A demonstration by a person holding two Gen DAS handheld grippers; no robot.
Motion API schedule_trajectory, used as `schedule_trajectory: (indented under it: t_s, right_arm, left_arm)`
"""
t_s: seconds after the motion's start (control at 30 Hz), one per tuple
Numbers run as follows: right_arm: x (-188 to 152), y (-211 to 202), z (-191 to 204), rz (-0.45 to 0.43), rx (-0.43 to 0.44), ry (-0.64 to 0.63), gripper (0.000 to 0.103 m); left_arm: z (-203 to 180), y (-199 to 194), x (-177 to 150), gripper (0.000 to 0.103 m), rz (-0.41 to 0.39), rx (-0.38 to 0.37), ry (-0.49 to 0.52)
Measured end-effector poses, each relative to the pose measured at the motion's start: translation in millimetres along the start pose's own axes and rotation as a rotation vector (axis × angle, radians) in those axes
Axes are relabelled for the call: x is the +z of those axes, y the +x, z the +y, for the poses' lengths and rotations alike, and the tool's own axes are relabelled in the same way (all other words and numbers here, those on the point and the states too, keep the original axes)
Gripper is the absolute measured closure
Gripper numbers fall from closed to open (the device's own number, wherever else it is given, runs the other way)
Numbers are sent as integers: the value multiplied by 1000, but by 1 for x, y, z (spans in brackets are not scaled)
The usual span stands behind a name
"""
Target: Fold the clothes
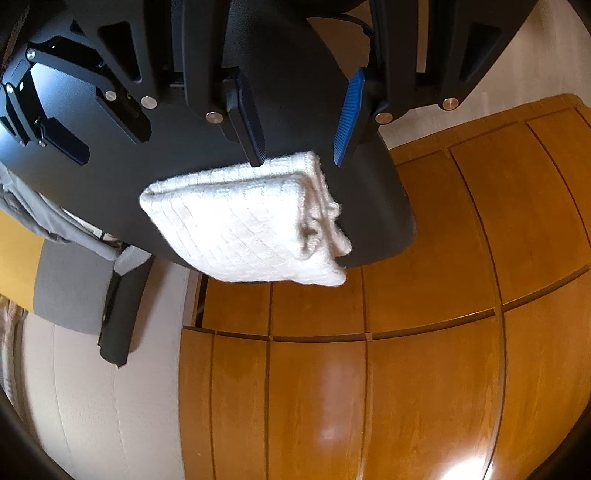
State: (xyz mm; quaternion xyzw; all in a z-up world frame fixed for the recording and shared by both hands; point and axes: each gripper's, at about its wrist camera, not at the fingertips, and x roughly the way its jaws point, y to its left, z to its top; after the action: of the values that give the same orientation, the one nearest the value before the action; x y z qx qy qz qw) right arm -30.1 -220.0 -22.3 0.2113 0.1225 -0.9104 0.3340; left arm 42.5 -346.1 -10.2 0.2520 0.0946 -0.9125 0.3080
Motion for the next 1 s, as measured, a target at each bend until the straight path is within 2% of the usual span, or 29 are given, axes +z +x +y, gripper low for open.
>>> schedule_trajectory:
  t_s: [0.17,0.4,0.53,0.73,0.8,1.0]
  right_arm:
    - [-1,2,-6,12,5,26,33]
    - [-1,5,-3,21,-5,17,33]
    - [-1,7,-1,31,-18,10,33]
    - [-2,8,-4,38,-18,26,33]
    - [-2,8,-5,37,-17,30,33]
    - [-2,6,-8,32,-13,45,33]
  left_arm:
    - [-11,1,-3,64,21,25,45]
    - [-11,-1,-5,65,30,29,49]
    - [-16,-1,-6,69,23,58,63]
    - [-18,6,-6,70,59,32,65]
    - [-20,5,-6,75,56,29,74]
    - [-27,-2,-7,76,22,37,105]
